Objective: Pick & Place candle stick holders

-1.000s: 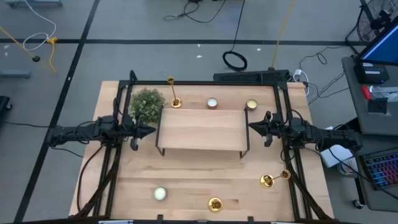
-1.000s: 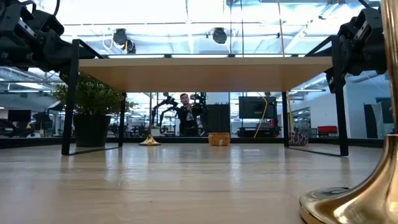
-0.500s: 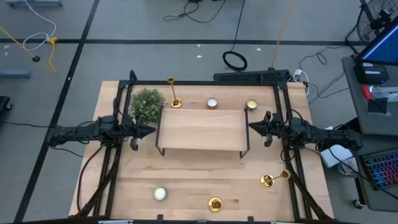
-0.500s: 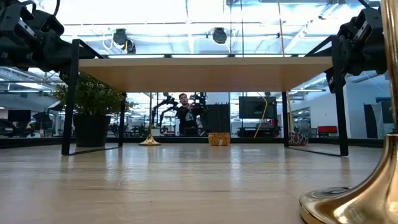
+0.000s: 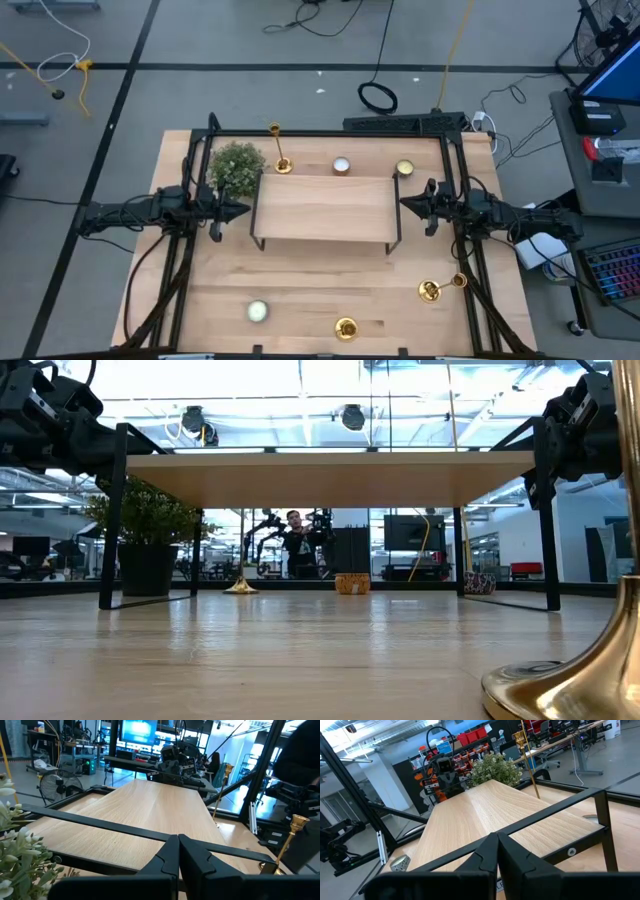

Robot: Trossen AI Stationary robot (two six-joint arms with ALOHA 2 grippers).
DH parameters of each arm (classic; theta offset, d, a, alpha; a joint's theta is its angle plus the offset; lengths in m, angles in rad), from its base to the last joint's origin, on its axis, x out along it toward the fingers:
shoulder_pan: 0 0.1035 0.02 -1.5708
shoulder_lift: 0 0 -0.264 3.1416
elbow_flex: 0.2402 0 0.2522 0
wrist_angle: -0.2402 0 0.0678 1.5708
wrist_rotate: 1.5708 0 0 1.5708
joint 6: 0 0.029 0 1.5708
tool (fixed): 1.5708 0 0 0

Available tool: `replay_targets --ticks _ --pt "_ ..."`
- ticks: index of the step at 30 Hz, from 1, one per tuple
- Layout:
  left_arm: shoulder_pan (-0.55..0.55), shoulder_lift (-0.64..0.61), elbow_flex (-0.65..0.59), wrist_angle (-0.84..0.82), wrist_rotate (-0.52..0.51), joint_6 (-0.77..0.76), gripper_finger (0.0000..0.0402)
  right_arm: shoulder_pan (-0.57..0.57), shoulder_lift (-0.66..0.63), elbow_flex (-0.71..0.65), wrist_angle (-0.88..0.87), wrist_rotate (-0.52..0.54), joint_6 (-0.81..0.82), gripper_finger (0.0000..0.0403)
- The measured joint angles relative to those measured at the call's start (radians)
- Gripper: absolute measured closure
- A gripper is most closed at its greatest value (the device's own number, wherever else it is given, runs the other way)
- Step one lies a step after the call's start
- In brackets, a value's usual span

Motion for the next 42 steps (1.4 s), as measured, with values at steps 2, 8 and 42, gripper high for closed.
replay_targets --ticks 2,8,42 --pt "0.000 0.000 0.000 0.000 0.000 0.000 0.0394 0.000 0.000 0.000 0.000 0.000 0.000 0.0399" --pt "0.000 0.000 0.000 0.000 0.000 0.000 0.0394 0.000 0.000 0.000 0.000 0.000 0.000 0.0399" --pt "0.000 0.000 0.000 0.000 0.000 0.000 0.0394 0.000 0.000 0.000 0.126 0.011 0.590 0.0399"
